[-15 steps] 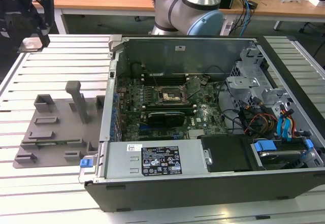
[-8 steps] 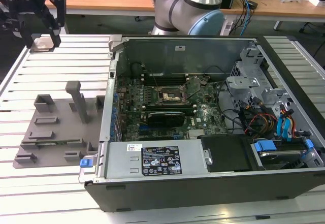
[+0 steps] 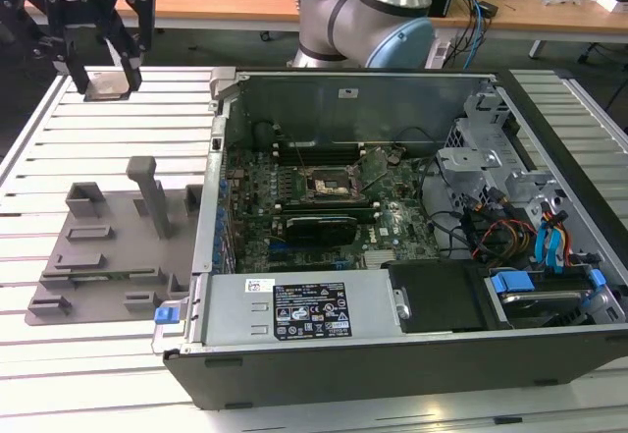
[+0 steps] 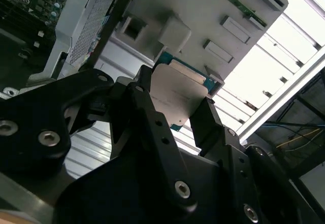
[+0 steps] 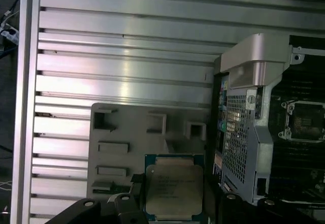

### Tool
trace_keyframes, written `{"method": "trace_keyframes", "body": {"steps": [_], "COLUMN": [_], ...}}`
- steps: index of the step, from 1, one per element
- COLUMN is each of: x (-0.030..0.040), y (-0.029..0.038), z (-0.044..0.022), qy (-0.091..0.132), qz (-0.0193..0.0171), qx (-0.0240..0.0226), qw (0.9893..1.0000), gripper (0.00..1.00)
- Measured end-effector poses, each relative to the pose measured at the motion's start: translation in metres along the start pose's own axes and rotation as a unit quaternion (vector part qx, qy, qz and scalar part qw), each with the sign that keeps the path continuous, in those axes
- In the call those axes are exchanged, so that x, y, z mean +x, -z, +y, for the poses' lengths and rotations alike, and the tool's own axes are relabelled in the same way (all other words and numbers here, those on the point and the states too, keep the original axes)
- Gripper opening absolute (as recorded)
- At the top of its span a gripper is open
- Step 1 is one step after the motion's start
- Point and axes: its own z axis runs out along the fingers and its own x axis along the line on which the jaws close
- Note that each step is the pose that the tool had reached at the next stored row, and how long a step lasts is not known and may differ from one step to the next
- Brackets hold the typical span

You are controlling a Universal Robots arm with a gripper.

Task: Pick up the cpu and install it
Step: 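Pick up the cpu and move it towards the insertion slot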

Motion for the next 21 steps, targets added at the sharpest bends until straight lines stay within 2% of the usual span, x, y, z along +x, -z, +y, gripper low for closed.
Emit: {"method": "trace_keyframes", "body": {"steps": [2,8,15,21], "x": [-0.0101,-0.0331,-0.0556,-0.0722], "y": [-0.0002,-0.0006,-0.0010,-0.0013], "z": [-0.0007,-0.0025,-0.0042,-0.0054], "qy": [0.000,0.000,0.000,0.000], "qz": [0.0000,0.0000,0.0000,0.0001], "qx": [0.0000,0.0000,0.0000,0.0000], "qw": [1.0000,1.0000,1.0000,1.0000], "gripper": [0.55,0.55,0.55,0.55]}}
